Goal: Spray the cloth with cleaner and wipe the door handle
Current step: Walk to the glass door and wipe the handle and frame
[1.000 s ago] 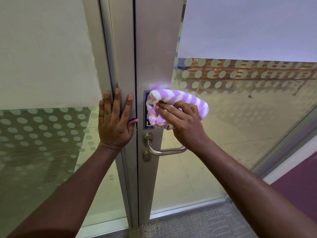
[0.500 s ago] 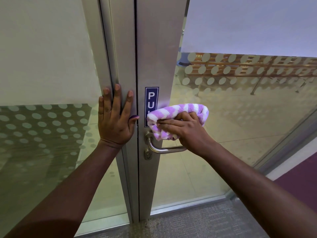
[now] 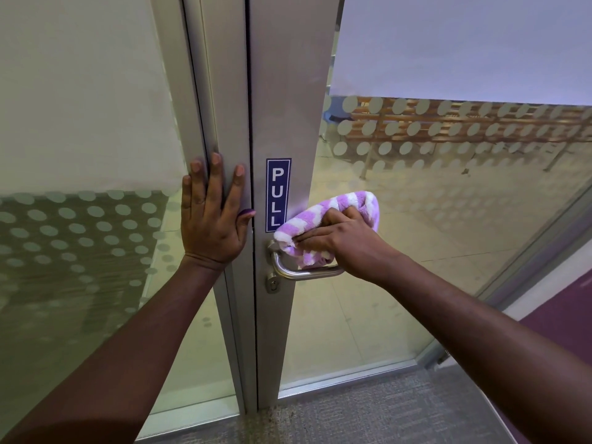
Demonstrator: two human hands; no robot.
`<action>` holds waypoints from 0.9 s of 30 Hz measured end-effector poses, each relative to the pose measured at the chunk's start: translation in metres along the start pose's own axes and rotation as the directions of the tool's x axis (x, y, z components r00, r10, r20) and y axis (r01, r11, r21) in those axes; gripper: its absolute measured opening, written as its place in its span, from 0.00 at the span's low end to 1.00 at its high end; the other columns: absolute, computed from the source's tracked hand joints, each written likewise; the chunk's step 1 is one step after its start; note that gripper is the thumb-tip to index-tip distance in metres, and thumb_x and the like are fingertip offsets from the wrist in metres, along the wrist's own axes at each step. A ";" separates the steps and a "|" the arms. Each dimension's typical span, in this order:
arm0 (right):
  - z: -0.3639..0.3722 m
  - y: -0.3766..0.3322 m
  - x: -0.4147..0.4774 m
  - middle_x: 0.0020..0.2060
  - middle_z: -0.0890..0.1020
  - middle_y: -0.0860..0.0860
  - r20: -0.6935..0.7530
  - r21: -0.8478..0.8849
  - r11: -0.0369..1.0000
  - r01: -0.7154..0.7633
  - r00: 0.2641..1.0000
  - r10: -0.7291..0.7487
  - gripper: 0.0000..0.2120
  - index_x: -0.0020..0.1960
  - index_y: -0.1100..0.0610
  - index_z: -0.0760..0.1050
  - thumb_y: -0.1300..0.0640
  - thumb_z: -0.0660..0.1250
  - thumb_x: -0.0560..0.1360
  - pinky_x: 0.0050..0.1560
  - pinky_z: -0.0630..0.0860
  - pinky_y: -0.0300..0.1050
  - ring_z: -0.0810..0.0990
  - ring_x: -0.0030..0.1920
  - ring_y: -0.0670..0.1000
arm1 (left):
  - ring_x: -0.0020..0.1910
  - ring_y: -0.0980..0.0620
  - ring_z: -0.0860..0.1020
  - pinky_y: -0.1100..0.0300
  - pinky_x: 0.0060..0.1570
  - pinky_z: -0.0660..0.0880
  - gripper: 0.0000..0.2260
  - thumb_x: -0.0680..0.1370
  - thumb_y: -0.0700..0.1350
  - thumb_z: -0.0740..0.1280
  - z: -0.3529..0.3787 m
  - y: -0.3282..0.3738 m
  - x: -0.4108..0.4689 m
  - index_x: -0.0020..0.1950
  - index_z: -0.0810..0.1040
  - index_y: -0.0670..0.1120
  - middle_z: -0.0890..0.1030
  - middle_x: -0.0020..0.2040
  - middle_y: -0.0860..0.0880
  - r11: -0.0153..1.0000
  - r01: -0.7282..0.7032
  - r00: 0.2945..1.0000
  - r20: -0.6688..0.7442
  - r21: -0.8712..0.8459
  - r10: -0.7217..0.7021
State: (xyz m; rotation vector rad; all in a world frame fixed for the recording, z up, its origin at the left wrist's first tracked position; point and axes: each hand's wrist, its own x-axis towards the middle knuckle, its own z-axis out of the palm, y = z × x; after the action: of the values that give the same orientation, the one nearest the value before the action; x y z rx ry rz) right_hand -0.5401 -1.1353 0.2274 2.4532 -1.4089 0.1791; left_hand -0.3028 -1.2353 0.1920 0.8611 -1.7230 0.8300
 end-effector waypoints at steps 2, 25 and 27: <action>-0.004 -0.002 0.000 0.59 0.79 0.34 0.040 -0.010 1.000 -0.010 0.999 0.010 0.16 0.61 0.43 0.78 0.57 0.65 0.76 0.41 0.49 0.46 0.65 0.46 0.47 | 0.79 0.45 0.41 0.49 0.77 0.43 0.26 0.82 0.55 0.48 0.000 0.001 0.001 0.79 0.53 0.47 0.41 0.80 0.48 1.000 0.004 1.000 0.002 0.002 -0.004; -0.051 -0.022 -0.053 0.54 0.83 0.42 -0.114 -0.186 0.947 -0.262 0.963 0.244 0.23 0.56 0.49 0.79 0.65 0.58 0.67 0.41 0.61 0.50 0.71 0.45 0.56 | 0.79 0.46 0.40 0.49 0.77 0.43 0.25 0.82 0.54 0.54 -0.008 0.001 0.005 0.76 0.63 0.44 0.41 0.80 0.50 0.999 0.041 0.998 0.057 -0.024 -0.039; -0.056 -0.026 -0.060 0.55 0.82 0.42 -0.155 -0.104 0.942 -0.320 0.940 0.302 0.25 0.56 0.48 0.79 0.65 0.55 0.67 0.42 0.60 0.49 0.70 0.44 0.55 | 0.78 0.46 0.39 0.50 0.77 0.42 0.24 0.82 0.53 0.55 -0.012 0.004 0.006 0.76 0.62 0.43 0.46 0.80 0.46 0.996 0.068 0.995 0.083 -0.050 -0.064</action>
State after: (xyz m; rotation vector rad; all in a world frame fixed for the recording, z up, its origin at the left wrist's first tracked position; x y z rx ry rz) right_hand -0.5458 -1.0558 0.2601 2.0619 -1.6842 0.3110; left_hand -0.3022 -1.2241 0.2007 0.9217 -1.7700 0.7108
